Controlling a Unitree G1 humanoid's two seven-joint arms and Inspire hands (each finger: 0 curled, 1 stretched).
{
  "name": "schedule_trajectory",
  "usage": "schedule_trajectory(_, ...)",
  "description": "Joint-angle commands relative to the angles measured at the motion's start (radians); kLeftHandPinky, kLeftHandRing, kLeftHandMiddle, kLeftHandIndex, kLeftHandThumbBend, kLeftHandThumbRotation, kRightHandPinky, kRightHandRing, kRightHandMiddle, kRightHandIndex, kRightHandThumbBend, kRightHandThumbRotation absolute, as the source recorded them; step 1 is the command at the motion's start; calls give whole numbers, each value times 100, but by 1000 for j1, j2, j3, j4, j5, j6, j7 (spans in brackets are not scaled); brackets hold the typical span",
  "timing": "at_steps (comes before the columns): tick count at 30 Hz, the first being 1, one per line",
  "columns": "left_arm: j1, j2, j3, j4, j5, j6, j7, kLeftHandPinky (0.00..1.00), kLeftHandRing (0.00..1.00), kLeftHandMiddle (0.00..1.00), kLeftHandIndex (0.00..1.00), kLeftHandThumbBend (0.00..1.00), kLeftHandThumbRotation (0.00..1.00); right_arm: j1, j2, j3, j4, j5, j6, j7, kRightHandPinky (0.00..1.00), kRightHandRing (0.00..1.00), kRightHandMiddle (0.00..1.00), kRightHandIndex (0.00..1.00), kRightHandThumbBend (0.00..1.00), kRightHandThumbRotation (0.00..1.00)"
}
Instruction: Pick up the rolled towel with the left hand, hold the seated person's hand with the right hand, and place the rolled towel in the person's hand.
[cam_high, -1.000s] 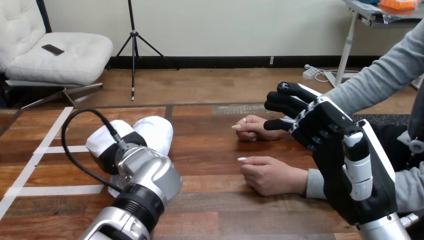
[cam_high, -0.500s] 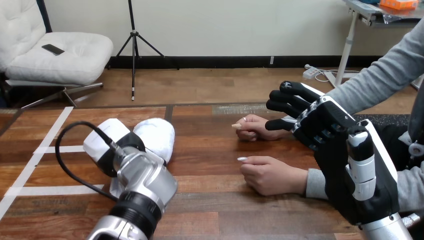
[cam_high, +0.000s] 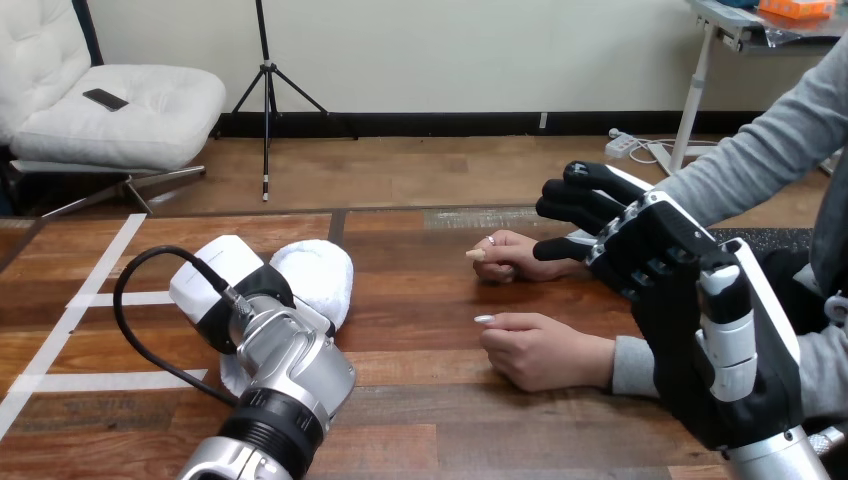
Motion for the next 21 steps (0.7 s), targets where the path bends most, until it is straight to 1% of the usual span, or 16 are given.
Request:
schedule_trajectory(1, -3, 17, -7, -61, 7, -12, 0, 14, 22, 35, 60, 69, 0, -27, -8, -15, -35, 1, -16, -7, 69, 82, 80, 79, 80, 90)
schedule_trajectory(6, 9, 23, -13, -85, 14, -11, -4, 13, 20, 33, 61, 71, 0, -29, -2, -16, -22, -4, -25, -5, 69, 81, 80, 79, 79, 90)
schedule_trajectory(11, 18, 30, -17, -101, 18, -12, -7, 13, 21, 33, 61, 71, 0, -34, 13, -17, -1, -6, -34, -10, 69, 80, 79, 79, 76, 88)
schedule_trajectory(16, 25, 34, -16, -118, 19, -9, -13, 13, 22, 34, 61, 70, 0, -34, 12, -15, 4, -7, -33, -9, 68, 79, 78, 78, 75, 87)
schedule_trajectory(21, 39, 40, -17, -143, 22, -11, -15, 13, 22, 35, 62, 70, 0, -34, 9, -13, 10, -14, -35, -6, 67, 79, 78, 77, 76, 86)
